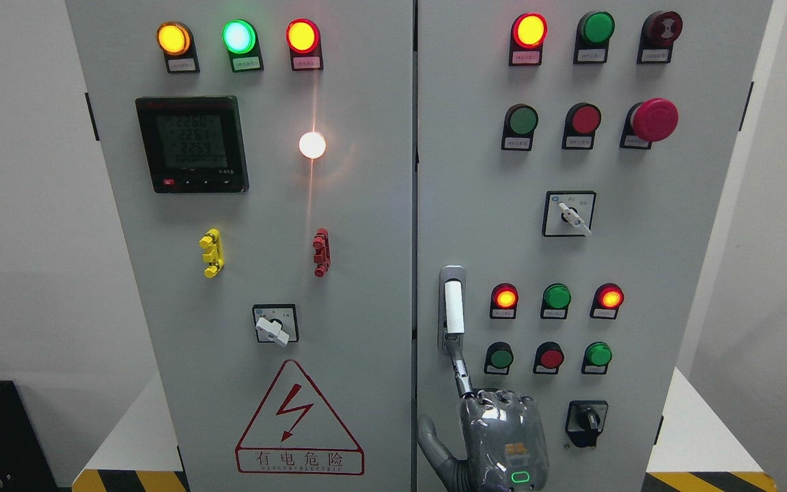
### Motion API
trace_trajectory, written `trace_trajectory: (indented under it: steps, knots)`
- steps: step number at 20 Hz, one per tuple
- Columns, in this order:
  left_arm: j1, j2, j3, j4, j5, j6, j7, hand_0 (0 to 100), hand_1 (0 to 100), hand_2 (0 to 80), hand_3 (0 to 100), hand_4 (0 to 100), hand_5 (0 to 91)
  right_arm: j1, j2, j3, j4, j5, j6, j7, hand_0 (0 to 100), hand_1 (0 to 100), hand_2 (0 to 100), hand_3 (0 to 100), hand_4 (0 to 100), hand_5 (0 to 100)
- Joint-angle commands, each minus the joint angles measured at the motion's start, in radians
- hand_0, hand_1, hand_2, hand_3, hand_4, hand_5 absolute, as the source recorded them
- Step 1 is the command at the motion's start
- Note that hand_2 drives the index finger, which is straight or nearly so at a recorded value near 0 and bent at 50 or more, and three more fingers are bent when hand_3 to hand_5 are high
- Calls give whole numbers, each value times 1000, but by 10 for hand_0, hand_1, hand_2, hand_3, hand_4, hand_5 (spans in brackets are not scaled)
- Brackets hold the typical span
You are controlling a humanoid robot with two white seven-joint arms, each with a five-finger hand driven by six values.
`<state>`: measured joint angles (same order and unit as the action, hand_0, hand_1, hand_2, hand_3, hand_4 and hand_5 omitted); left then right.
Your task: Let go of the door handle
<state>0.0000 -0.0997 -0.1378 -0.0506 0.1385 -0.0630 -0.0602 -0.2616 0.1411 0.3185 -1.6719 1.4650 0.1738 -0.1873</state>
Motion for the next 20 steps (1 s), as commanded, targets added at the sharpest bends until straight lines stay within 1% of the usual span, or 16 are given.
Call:
trace_trajectory:
  steps: [1, 20]
  knots:
    - [20, 0, 0, 0, 0, 0, 0, 120, 556, 0, 0, 0, 0, 5, 0, 1, 1, 0, 0, -1, 453, 299, 26, 1000, 1000, 1000]
    - [20, 0, 1, 0, 1, 0, 0, 120, 556, 0, 0, 0, 0, 5, 0, 2, -6, 0, -2, -1, 453, 299, 30, 1000, 1000, 1000]
